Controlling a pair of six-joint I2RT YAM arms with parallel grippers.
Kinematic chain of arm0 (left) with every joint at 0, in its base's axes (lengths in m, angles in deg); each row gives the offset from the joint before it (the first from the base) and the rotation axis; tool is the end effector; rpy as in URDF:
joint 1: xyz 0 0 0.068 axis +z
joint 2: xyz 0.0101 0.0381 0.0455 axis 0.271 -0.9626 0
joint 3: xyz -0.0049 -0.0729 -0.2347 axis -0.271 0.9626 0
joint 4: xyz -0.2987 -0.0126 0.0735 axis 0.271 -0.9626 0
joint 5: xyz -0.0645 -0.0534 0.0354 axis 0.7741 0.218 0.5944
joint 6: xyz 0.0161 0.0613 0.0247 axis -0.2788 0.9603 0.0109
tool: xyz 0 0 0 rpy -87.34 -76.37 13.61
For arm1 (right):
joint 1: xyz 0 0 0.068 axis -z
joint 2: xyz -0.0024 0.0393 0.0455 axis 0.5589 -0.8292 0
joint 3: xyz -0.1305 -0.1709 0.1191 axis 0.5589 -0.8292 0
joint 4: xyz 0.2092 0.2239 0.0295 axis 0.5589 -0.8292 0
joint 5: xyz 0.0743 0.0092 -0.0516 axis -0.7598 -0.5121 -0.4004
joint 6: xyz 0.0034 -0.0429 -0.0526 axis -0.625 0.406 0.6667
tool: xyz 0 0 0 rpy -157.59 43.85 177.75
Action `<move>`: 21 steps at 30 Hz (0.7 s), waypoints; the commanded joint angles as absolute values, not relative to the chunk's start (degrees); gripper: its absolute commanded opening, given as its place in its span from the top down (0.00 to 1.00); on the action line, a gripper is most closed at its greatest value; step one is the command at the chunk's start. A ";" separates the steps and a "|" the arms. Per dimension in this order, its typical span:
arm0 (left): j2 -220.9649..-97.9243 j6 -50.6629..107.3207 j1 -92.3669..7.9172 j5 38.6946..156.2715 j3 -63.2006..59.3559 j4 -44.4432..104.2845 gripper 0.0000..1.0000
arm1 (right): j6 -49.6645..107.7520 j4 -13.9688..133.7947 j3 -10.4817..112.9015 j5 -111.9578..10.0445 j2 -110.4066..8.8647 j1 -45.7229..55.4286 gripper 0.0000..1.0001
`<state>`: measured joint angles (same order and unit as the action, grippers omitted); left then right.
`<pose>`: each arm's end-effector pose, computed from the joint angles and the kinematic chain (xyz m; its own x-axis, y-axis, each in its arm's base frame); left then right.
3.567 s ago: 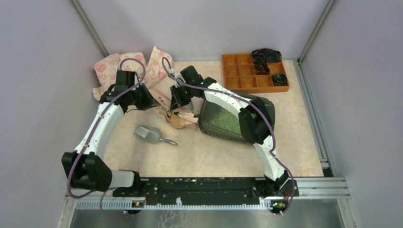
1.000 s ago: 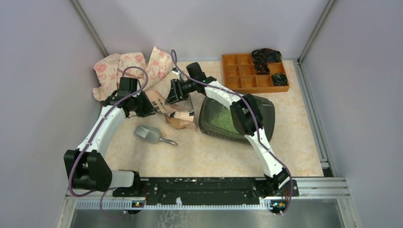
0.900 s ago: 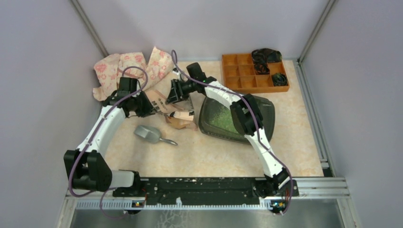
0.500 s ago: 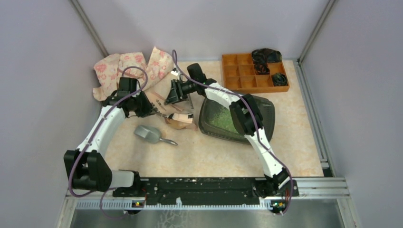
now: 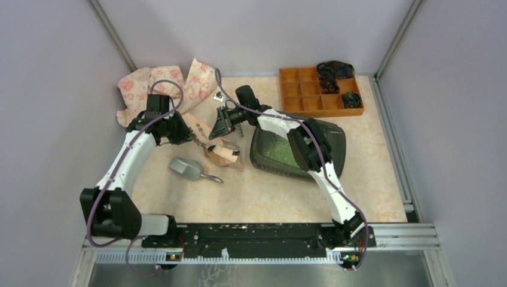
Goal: Fill the litter box with clean litter
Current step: Open the cat litter bag at the center of the board.
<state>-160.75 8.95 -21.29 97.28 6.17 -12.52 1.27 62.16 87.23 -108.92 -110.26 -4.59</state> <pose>0.3406 -0.0409 0.2352 -0.7740 -0.4363 -0.4588 -0.2543 0.8779 -0.4059 0.4182 0.3971 0.1295 -0.8004 -0.3383 -0.4949 -0.5297 0.0125 0.8481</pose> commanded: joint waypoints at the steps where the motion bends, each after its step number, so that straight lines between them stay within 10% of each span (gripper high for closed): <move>1: -160.58 10.27 -20.75 97.46 3.07 -12.41 0.77 | 2.44 63.08 88.14 -109.08 -101.20 -5.75 0.94; 21: -158.48 11.21 -19.68 96.51 -6.31 -15.66 0.72 | 14.09 37.95 93.35 -80.04 -83.00 -7.52 1.00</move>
